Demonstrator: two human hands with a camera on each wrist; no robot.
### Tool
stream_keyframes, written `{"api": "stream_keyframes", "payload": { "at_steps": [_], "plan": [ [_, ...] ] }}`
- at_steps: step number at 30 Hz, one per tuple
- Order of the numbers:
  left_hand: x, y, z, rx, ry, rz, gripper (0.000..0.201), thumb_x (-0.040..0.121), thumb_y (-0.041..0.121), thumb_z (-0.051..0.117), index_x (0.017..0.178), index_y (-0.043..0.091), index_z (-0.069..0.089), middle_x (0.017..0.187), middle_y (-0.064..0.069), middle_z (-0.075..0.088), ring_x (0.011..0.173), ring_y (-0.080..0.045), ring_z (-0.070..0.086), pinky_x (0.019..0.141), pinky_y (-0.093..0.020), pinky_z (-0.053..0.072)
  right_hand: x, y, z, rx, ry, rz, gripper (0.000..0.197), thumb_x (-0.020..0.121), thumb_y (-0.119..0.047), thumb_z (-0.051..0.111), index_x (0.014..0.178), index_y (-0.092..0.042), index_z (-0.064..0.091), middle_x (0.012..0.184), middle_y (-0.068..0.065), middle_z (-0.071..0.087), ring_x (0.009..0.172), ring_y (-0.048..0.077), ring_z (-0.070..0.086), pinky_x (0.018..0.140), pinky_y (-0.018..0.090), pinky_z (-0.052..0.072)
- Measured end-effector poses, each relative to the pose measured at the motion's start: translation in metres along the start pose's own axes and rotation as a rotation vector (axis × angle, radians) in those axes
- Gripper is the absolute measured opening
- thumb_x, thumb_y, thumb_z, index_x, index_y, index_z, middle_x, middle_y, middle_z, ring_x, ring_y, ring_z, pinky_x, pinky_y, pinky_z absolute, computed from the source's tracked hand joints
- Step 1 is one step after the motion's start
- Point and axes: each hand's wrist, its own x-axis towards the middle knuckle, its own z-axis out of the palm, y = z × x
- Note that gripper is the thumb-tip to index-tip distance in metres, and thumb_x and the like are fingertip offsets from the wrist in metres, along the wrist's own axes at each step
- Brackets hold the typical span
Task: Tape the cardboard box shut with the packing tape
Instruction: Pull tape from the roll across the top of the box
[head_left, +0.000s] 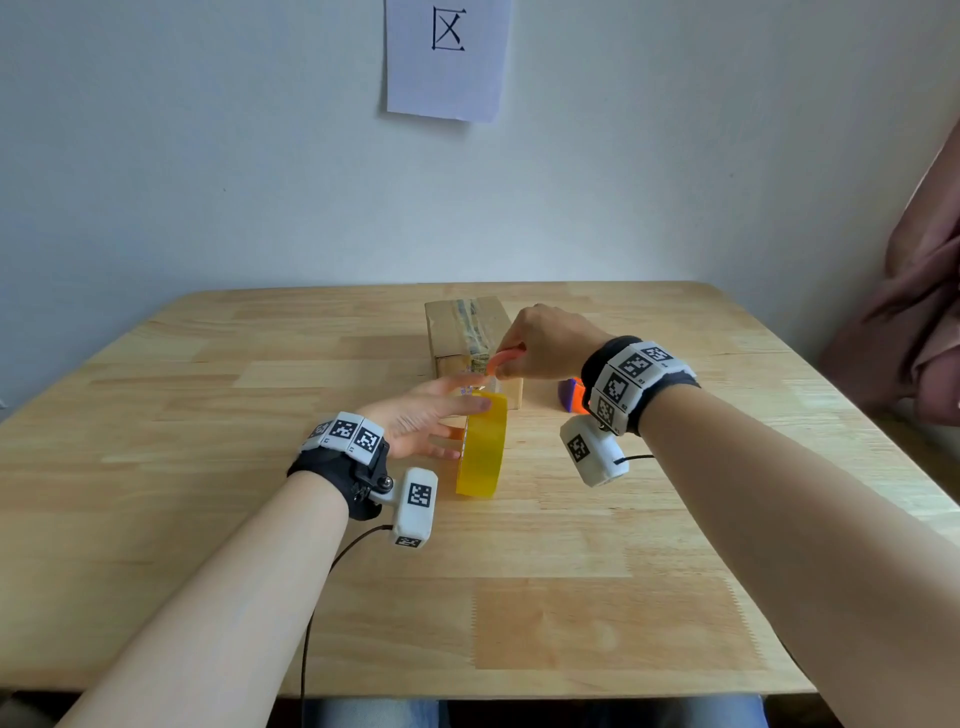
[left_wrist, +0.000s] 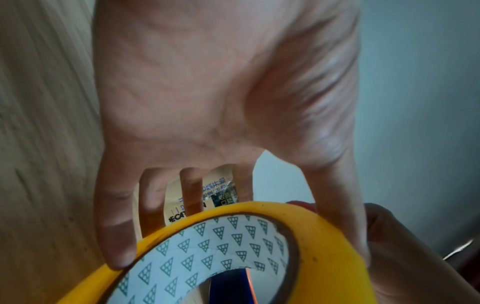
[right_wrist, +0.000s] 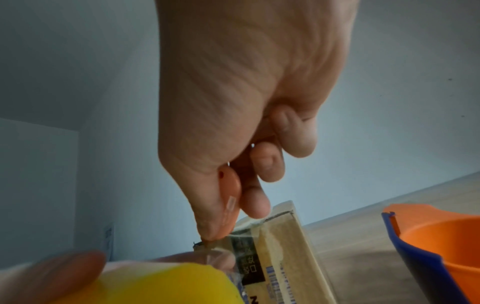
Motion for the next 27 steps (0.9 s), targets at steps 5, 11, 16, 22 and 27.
{"api": "stream_keyframes", "payload": {
  "at_steps": [5,11,16,22,27],
  "plan": [
    [0.001,-0.002,-0.002,-0.007,0.009,-0.015,0.116,0.041,0.046,0.105,0.145,0.043,0.055,0.152,-0.01,0.055,0.136,-0.044,0.053,0.09,-0.05,0.061,0.003,-0.007,0.007,-0.002,-0.001,-0.042,0.022,0.089,-0.049,0.071,0.1,-0.033,0.081,0.074,-0.02,0.064,0.079,0.011,0.064,0.064,0.028,0.046],
    [-0.005,0.0,-0.002,0.016,-0.005,0.012,0.103,0.057,0.039,0.098,0.149,0.041,0.053,0.146,-0.007,0.061,0.128,-0.04,0.063,0.104,-0.058,0.054,0.005,-0.017,0.011,-0.11,-0.018,-0.077,0.022,0.092,-0.047,0.067,0.104,-0.035,0.079,0.086,-0.013,0.068,0.083,0.015,0.065,0.068,0.031,0.048],
    [-0.005,-0.001,-0.001,0.019,-0.003,0.019,0.099,0.058,0.038,0.095,0.148,0.038,0.053,0.14,-0.007,0.066,0.127,-0.039,0.065,0.108,-0.061,0.049,0.003,-0.016,0.014,-0.142,-0.022,-0.073,0.024,0.094,-0.048,0.064,0.107,-0.035,0.079,0.09,-0.012,0.072,0.084,0.014,0.067,0.068,0.031,0.052],
    [-0.001,-0.001,0.001,0.021,-0.004,-0.004,0.084,0.061,0.044,0.094,0.138,0.042,0.063,0.144,-0.007,0.064,0.136,-0.039,0.056,0.101,-0.052,0.055,0.002,0.002,0.017,-0.084,-0.012,-0.04,0.022,0.09,-0.048,0.067,0.102,-0.036,0.081,0.089,-0.011,0.074,0.083,0.015,0.067,0.069,0.032,0.052],
    [-0.002,0.0,0.004,0.027,-0.03,-0.002,0.069,0.069,0.04,0.09,0.134,0.042,0.065,0.133,-0.007,0.072,0.132,-0.038,0.062,0.113,-0.058,0.046,-0.001,0.015,0.023,-0.022,0.02,-0.013,0.02,0.088,-0.05,0.069,0.101,-0.039,0.081,0.086,-0.017,0.073,0.082,0.01,0.064,0.069,0.031,0.052]
  ]
}}
